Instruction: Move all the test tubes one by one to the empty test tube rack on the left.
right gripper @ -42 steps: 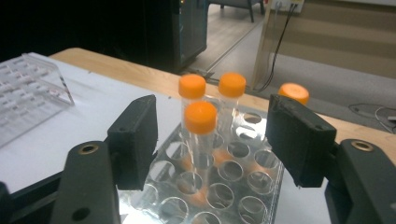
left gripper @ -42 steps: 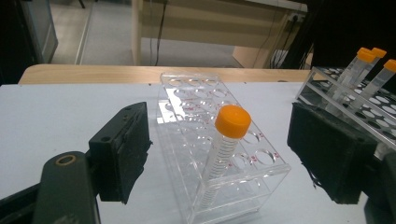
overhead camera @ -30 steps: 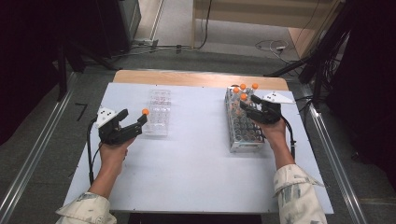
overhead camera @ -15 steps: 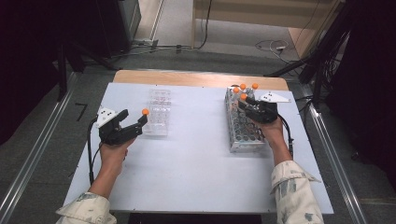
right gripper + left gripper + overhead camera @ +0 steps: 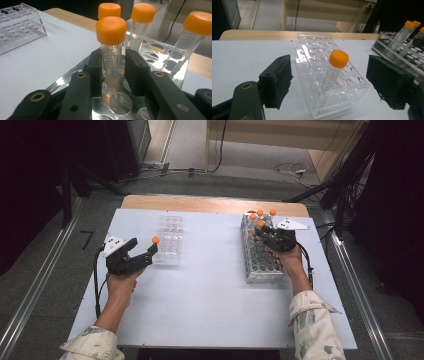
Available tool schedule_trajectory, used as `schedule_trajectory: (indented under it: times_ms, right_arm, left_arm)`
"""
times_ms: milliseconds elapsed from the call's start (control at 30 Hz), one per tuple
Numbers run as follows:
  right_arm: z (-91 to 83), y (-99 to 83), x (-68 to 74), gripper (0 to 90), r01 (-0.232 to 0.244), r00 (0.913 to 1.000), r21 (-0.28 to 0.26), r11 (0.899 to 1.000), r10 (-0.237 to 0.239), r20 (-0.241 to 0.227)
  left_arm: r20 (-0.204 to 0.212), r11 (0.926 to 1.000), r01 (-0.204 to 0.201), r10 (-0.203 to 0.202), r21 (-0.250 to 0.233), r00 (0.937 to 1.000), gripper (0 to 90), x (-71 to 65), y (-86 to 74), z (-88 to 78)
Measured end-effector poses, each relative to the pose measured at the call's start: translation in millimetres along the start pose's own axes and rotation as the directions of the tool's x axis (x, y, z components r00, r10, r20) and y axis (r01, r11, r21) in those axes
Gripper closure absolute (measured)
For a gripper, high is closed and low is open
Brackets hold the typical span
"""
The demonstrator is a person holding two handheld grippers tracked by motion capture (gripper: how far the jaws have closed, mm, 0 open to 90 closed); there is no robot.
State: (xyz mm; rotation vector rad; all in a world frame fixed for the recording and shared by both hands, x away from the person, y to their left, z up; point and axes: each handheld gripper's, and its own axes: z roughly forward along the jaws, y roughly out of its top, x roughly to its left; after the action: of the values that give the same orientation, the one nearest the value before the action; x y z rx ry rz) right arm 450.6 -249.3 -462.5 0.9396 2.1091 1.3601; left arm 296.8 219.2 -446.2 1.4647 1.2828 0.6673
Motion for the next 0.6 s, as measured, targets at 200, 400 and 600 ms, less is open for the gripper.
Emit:
schedule_trajectory:
  times_ms: [200,400,600]
  right_arm:
    - [0.3,-0.4,0.9,71.2,0.014,0.9999,0.004,1.0,-0.014,0.006]
    - [-0.7,0.6,1.0,71.3,0.025,0.9996,-0.004,1.0,-0.025,0.01]
    - [-4.2,4.3,1.9,71.3,0.031,0.9994,-0.021,0.999,-0.031,0.013]
  left_arm:
    - [0.001,1.0,0.0,0.0,0.003,1.0,20.8,0.5,-0.4,0.0]
    - [-0.001,1.0,0.002,-0.002,0.003,1.0,20.8,0.7,-0.4,-0.6]
    - [-0.001,1.0,0.002,-0.002,0.004,1.0,20.8,0.5,-0.8,-0.5]
